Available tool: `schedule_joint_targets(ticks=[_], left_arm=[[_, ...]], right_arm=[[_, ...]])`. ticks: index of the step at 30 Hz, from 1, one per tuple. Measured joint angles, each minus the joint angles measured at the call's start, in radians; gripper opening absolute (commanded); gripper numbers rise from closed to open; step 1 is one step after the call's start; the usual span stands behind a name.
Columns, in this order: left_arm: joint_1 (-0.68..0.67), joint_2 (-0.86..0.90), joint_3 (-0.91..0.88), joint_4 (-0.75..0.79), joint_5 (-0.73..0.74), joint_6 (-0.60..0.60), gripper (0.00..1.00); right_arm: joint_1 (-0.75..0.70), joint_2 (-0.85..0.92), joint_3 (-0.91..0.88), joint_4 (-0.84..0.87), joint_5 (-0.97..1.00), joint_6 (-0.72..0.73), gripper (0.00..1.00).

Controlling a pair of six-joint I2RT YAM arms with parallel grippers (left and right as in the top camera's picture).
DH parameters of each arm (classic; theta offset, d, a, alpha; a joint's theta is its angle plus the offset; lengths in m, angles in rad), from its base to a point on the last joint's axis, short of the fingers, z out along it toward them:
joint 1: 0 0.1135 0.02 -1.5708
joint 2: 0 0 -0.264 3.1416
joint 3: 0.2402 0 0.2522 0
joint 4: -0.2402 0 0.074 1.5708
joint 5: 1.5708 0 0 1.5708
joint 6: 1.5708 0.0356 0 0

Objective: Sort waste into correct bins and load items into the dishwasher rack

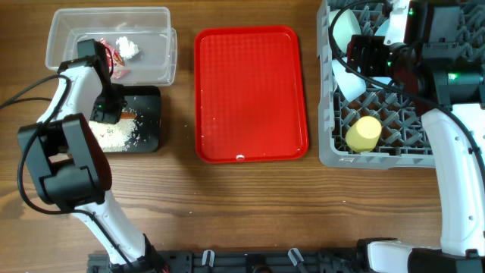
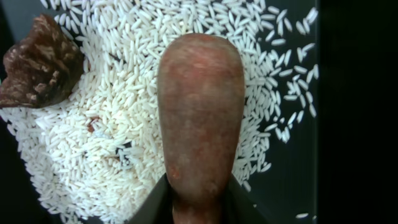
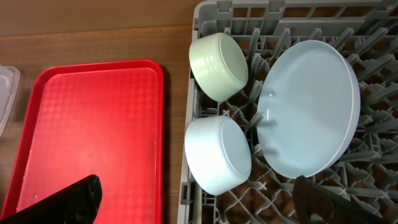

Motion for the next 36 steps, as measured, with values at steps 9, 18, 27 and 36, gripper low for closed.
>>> schedule_joint_targets(ticks=[9,18,27,36], left_arm=[[0.000,0.000,0.000,0.004,-0.013,-0.002,0.69],[-0.010,-0.129,-0.001,-0.082,-0.014,0.103,0.73],[-0.117,-0.451,-0.001,-0.164,-0.013,0.257,1.00],[-0.129,-0.452,-0.001,-0.161,-0.013,0.259,1.00]], right_arm=[[0.000,0.000,0.000,0.000,0.000,0.000,1.00],[0.000,0.000,0.000,0.013,0.000,0.000,1.00],[0.000,-0.019,0.000,0.003,0.000,0.015,1.00],[0.000,-0.395,-0.002,-0.090,0.000,0.023,1.00]])
